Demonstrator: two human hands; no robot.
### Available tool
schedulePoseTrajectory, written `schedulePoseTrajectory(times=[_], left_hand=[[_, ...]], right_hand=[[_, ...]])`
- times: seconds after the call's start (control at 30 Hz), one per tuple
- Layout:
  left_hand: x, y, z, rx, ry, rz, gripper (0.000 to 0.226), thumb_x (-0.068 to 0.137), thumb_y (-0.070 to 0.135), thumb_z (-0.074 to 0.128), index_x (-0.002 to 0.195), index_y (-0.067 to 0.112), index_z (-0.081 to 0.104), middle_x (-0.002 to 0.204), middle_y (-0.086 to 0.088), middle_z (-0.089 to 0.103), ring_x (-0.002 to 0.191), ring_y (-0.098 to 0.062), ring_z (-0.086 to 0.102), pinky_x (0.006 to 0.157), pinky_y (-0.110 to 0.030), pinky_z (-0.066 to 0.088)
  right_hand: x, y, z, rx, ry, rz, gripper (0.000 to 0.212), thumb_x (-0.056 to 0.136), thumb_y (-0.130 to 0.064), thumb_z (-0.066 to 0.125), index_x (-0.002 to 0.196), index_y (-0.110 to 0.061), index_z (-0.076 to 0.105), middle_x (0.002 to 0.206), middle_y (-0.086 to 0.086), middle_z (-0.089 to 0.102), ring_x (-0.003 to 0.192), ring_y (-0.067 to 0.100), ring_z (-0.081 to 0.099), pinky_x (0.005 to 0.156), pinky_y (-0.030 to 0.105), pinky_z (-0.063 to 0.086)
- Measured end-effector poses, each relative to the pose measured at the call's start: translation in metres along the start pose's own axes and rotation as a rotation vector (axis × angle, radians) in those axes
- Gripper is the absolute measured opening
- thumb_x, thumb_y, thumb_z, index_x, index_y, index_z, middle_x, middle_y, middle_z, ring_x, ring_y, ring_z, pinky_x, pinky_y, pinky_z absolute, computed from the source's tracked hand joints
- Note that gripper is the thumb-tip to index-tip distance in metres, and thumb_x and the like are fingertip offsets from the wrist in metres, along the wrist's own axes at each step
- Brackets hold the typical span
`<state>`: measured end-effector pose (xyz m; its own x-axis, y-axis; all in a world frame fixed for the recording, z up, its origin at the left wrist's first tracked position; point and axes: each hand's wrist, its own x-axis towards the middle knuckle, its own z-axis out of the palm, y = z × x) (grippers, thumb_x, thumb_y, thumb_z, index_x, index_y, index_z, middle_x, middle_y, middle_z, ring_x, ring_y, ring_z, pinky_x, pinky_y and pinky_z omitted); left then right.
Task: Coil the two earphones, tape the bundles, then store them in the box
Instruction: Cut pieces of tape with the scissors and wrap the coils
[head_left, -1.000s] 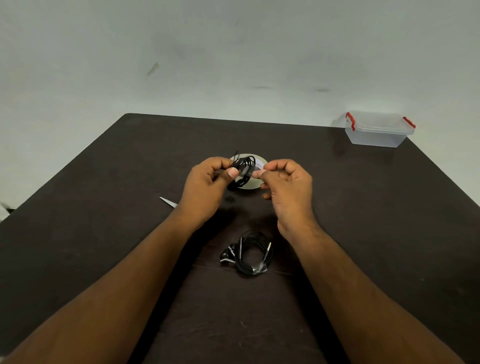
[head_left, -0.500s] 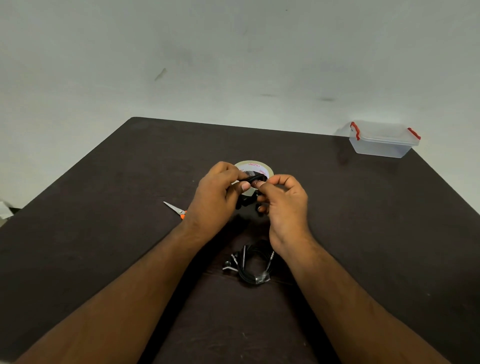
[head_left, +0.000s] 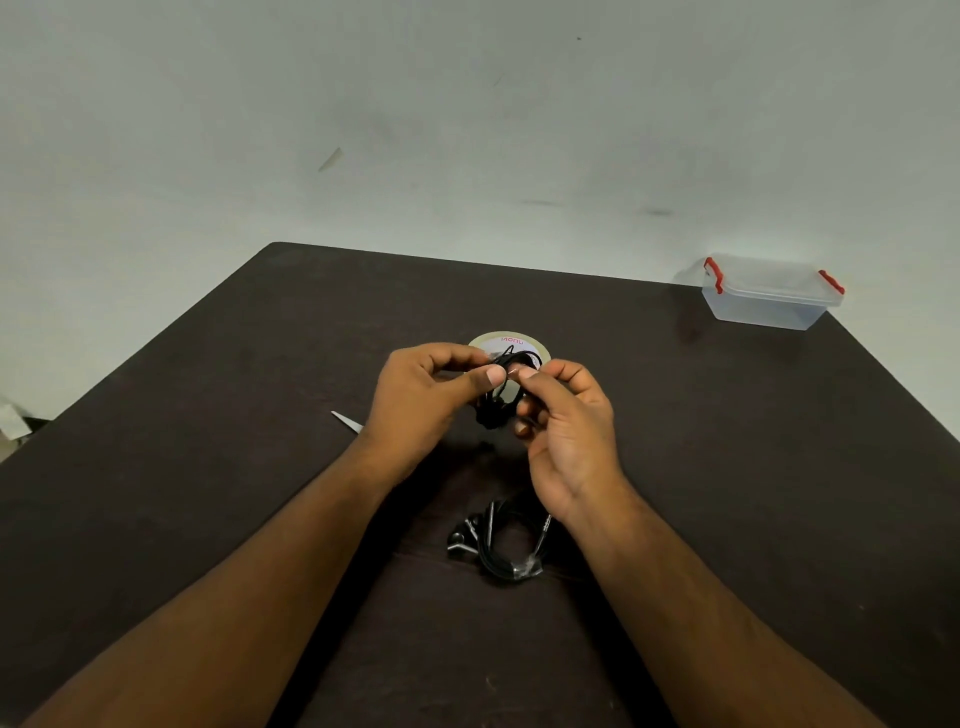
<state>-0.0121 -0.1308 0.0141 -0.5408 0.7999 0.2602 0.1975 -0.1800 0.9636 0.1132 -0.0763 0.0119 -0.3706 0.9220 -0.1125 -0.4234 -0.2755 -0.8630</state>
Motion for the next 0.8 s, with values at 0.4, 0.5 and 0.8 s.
schedulePoseTrajectory(times=[0.4,0.5,0.8], left_hand=[[0.0,-0.002,0.0,-0.184,-0.048,0.045,0.022,0.077,0.001,0.076,0.098,0.008,0.074,0.094,-0.003,0.076,0.091,-0.016,0.072,0.074,-0.019,0.054],[-0.001,-0.003,0.0,-0.153,-0.034,0.103,0.02,0.079,0.0,0.074,0.095,0.012,0.075,0.092,0.0,0.076,0.089,-0.014,0.072,0.073,-0.018,0.054],[-0.001,0.003,-0.005,-0.06,0.025,0.2,0.018,0.082,-0.001,0.071,0.091,0.014,0.075,0.078,0.01,0.075,0.073,-0.004,0.07,0.065,-0.015,0.052]], right_hand=[[-0.002,-0.001,-0.001,-0.045,-0.035,-0.024,0.022,0.076,-0.007,0.075,0.079,-0.025,0.061,0.078,0.004,0.067,0.055,0.009,0.053,0.048,0.024,0.041],[-0.003,-0.003,-0.001,-0.06,-0.058,-0.039,0.023,0.075,-0.009,0.076,0.081,-0.025,0.061,0.079,0.004,0.067,0.055,0.009,0.053,0.049,0.024,0.041],[0.003,-0.022,-0.013,-0.182,-0.275,-0.198,0.014,0.089,-0.025,0.053,0.092,-0.02,0.066,0.089,0.018,0.074,0.049,0.016,0.055,0.05,0.026,0.047]])
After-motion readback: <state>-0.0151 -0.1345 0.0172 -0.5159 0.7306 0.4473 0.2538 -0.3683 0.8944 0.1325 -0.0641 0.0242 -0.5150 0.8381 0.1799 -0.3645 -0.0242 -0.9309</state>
